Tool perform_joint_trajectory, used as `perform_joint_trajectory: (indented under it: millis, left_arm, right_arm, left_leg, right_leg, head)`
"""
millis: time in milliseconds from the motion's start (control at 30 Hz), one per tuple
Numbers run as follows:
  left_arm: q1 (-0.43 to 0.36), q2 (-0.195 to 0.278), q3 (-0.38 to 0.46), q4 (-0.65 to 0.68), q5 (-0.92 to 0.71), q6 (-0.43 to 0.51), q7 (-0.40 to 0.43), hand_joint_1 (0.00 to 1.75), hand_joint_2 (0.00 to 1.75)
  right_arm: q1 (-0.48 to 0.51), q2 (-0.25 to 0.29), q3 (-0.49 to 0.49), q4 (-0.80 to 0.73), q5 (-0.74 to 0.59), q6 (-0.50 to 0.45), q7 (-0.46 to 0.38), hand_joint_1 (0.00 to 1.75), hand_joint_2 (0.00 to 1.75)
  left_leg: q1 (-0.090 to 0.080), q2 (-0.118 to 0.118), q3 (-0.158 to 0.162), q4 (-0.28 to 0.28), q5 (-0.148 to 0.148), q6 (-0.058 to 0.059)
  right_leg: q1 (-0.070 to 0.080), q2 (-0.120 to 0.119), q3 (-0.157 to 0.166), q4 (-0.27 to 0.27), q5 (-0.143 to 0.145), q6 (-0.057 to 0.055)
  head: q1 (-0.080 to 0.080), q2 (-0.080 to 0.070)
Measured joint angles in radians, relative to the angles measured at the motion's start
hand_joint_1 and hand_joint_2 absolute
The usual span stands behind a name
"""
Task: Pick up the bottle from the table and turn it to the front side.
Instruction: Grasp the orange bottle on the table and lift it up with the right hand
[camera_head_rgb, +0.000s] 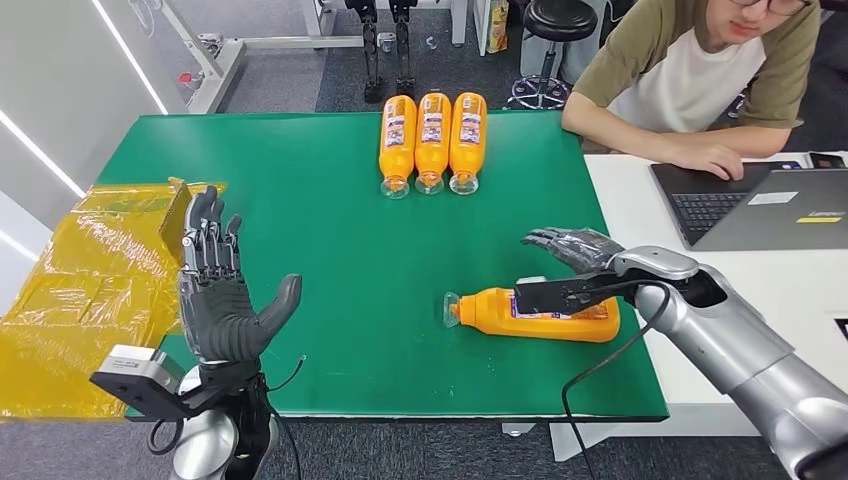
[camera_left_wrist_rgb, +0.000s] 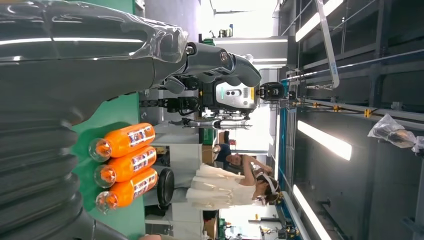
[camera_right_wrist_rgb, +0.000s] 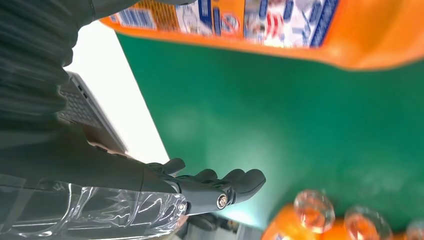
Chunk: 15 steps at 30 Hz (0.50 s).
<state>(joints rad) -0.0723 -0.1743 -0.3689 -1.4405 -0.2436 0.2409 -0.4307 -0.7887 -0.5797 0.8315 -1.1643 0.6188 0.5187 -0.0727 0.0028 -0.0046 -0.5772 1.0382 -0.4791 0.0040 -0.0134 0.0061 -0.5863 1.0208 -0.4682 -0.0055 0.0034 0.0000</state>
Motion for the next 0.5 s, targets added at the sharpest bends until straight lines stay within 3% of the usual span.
perform_joint_trajectory:
  millis: [233, 500]
  left_arm:
    - [0.0, -0.003, 0.003, 0.001, 0.011, 0.002, -0.001, 0.0, 1.75]
    - [0.001, -0.007, 0.008, 0.022, 0.033, 0.011, -0.026, 0.0, 1.75]
  right_arm:
    - [-0.011, -0.013, 0.066, 0.047, -0.019, -0.005, 0.016, 0.0, 1.75]
    - [0.021, -0.013, 0.118, 0.152, 0.025, -0.105, 0.041, 0.0, 1.75]
  left_leg:
    - [0.0, 0.0, 0.0, 0.0, 0.0, 0.0]
    - [0.0, -0.001, -0.001, 0.0, 0.0, 0.0]
  right_leg:
    - [0.0, 0.0, 0.0, 0.0, 0.0, 0.0]
    - [0.0, -0.001, 0.0, 0.0, 0.0, 0.0]
  head:
    - [0.0, 0.0]
    - [0.0, 0.0]
